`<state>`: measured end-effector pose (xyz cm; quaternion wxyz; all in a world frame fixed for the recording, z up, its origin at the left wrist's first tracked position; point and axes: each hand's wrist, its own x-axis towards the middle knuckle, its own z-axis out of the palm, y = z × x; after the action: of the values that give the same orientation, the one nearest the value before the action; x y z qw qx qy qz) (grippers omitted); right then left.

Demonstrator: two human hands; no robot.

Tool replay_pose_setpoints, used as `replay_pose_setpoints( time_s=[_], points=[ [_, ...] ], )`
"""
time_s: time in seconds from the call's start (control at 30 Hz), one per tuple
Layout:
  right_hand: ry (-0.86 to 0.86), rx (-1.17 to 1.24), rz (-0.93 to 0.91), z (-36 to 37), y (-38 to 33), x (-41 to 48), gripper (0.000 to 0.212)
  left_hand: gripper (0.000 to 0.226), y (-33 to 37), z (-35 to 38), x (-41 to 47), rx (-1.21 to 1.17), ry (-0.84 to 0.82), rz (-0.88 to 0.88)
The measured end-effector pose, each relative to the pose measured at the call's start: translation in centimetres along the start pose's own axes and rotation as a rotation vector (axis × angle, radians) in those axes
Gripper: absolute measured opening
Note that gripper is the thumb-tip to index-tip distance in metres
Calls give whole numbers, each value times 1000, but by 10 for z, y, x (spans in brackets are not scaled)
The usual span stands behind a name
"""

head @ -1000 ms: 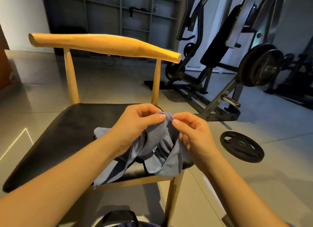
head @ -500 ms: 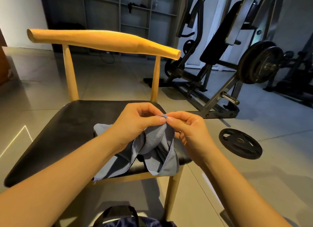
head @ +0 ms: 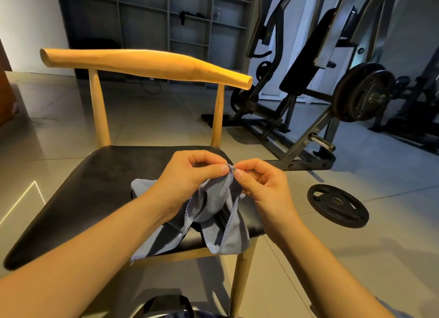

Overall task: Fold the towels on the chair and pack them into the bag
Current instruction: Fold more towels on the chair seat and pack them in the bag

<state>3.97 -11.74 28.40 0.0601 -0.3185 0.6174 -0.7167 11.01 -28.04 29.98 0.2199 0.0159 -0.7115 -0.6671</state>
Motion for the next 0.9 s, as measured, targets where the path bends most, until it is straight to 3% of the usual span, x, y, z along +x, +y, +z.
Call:
replay_pose_setpoints(
  time_s=[0.2, 0.3, 0.53, 0.77, 0.9],
  points=[
    [10, 34, 27, 3, -5, -3, 16, 10, 2, -1, 0, 109, 24, 45],
    [41, -54, 36, 0, -3, 1, 7, 7, -2, -2, 0, 233, 28, 76],
    [190, -73, 108, -19, -2, 11, 6, 16, -20, -16, -9, 723, -110, 242],
    [383, 145, 282, -46, 5, 17, 13, 18, -26, -60, -22, 1016, -291, 131],
    [531, 333, 436, -60, 20, 19, 7, 17, -22, -89, -22, 1014, -430, 24]
  ],
)
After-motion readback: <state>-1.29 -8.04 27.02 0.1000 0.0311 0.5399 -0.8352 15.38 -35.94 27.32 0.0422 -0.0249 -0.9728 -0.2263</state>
